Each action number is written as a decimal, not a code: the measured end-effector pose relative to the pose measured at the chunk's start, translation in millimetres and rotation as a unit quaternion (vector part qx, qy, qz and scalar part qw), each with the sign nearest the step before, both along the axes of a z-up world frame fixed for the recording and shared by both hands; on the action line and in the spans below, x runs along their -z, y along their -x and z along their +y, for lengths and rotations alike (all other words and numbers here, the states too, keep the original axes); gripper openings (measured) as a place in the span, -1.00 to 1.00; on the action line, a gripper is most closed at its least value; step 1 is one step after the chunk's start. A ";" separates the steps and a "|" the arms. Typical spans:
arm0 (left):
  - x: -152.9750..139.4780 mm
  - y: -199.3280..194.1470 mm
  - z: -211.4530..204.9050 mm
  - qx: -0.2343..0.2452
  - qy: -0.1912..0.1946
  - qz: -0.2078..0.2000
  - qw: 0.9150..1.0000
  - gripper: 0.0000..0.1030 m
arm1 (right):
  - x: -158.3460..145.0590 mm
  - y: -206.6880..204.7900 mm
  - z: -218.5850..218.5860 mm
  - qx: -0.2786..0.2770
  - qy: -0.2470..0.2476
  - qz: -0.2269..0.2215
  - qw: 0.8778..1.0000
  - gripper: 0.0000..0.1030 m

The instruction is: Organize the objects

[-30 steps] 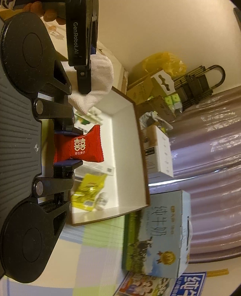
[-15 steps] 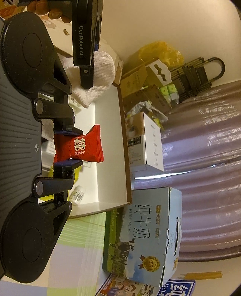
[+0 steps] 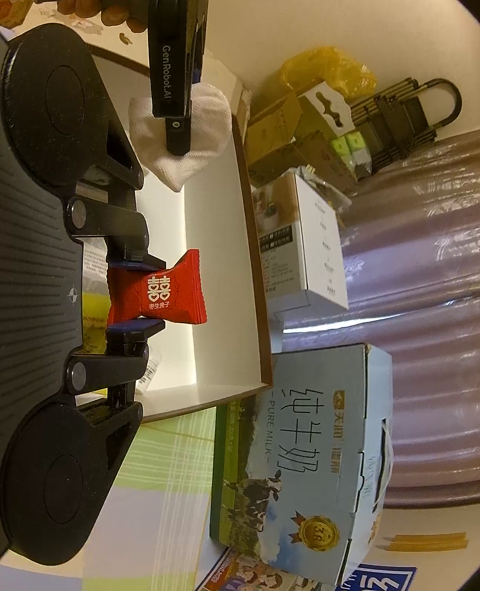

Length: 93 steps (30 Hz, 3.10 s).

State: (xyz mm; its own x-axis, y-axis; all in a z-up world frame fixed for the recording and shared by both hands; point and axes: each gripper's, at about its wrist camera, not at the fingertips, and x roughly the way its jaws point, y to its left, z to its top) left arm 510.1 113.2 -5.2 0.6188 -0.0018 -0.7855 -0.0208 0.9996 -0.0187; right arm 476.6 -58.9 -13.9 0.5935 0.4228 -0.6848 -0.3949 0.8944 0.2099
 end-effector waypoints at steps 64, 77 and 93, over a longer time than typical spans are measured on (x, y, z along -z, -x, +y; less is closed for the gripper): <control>41.5 -49.8 8.6 -0.015 -0.026 0.019 0.999 0.90 | 27.6 -69.3 26.5 0.007 0.033 -0.020 0.999 -0.26; 20.4 -19.2 1.4 0.009 -0.029 -0.014 0.999 0.99 | 8.7 -24.7 -2.7 0.013 0.002 -0.031 0.999 0.23; -18.6 49.2 1.5 0.022 -0.015 -0.051 0.998 0.98 | -15.8 36.3 -19.4 0.038 -0.010 -0.025 0.999 0.34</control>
State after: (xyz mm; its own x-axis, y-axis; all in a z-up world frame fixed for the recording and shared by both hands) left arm 461.0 114.8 13.4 0.6950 -0.0078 -0.7190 0.0228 0.9997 0.0112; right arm 440.3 -78.3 1.9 0.6579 0.3891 -0.6448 -0.3373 0.9177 0.2097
